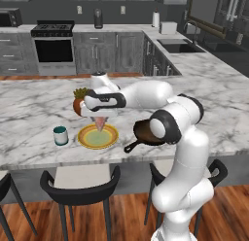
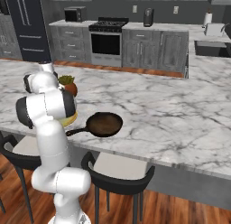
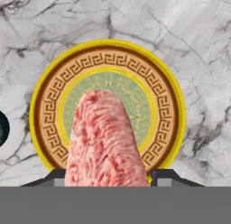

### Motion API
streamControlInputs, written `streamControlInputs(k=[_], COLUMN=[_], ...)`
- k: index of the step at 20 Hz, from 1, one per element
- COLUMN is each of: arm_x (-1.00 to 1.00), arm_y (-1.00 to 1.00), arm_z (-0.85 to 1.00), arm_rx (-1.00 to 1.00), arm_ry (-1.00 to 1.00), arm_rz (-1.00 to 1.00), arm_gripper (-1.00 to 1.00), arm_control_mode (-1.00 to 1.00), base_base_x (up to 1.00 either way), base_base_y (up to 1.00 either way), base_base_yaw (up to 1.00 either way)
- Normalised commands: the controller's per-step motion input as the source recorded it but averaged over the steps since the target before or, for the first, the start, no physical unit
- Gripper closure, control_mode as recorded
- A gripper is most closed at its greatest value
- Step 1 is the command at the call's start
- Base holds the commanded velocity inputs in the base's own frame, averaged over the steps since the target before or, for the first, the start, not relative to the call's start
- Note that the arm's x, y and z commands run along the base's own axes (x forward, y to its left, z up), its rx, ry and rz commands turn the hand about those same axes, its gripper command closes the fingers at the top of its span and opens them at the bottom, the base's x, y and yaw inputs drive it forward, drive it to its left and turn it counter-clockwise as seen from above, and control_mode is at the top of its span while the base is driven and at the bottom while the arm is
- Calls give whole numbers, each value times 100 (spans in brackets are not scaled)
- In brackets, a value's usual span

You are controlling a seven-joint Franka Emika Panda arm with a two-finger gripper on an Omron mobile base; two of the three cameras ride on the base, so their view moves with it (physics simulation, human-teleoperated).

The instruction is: Pick up the pan with the steak in it and place it on the dining table. Then place the steak on the plate.

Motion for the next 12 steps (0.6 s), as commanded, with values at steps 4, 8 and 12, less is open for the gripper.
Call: streamControlInputs(k=[4,8,12], arm_x=[0,3,13], arm_y=[0,0,3], arm_z=[-3,-16,-26], arm_rx=[0,0,0], arm_ry=[0,3,4], arm_rz=[0,0,0], arm_gripper=[100,100,100], arm_control_mode=[-100,-100,-100], base_base_x=[0,0,0], base_base_y=[0,0,0], base_base_yaw=[0,0,0])
